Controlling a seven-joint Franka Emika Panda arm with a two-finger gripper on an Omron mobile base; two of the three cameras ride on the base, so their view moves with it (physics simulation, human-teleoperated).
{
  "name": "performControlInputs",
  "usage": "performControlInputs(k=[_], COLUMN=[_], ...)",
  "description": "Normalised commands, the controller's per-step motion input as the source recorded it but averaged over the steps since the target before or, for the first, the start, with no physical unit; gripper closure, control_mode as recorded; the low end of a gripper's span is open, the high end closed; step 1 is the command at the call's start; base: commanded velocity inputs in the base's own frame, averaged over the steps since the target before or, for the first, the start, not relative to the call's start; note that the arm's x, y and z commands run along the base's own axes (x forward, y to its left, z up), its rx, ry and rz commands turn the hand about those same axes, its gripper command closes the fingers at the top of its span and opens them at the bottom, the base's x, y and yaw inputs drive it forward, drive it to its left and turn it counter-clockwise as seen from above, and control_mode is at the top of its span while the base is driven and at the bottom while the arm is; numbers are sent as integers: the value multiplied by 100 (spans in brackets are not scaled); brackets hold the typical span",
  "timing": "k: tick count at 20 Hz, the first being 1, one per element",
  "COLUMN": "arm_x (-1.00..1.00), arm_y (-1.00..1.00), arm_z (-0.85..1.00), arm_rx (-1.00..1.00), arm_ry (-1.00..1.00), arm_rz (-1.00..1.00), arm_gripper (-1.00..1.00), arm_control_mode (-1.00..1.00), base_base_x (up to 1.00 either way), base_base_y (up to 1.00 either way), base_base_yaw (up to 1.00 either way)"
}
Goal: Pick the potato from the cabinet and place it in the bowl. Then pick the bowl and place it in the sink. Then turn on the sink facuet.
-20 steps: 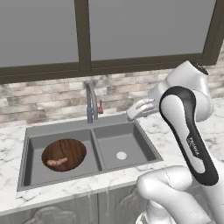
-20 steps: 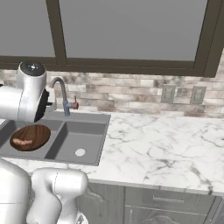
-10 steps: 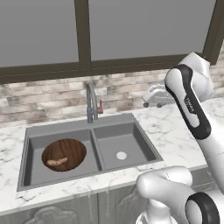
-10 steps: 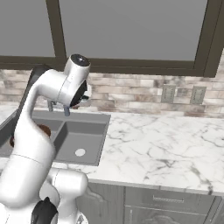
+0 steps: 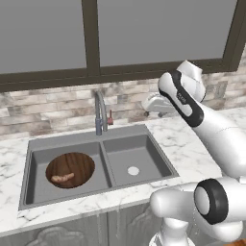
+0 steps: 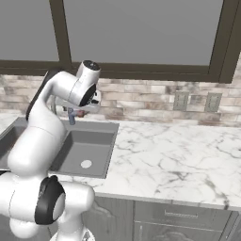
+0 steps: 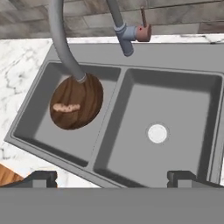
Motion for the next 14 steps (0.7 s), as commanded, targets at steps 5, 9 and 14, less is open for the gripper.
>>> performControlInputs(k=[5, 9, 14], arm_x=[64, 55, 23], arm_y=[23, 4, 25], arm_z=[-21, -24, -15], arm_rx=[-1, -1, 0], arm_ry=[0, -3, -5], arm_rz=[-1, -3, 0], arm_gripper=[-100, -100, -100], arm_control_mode=[-100, -100, -100], base_base_x=[0, 0, 0], base_base_y=[0, 0, 0], base_base_yaw=[0, 0, 0])
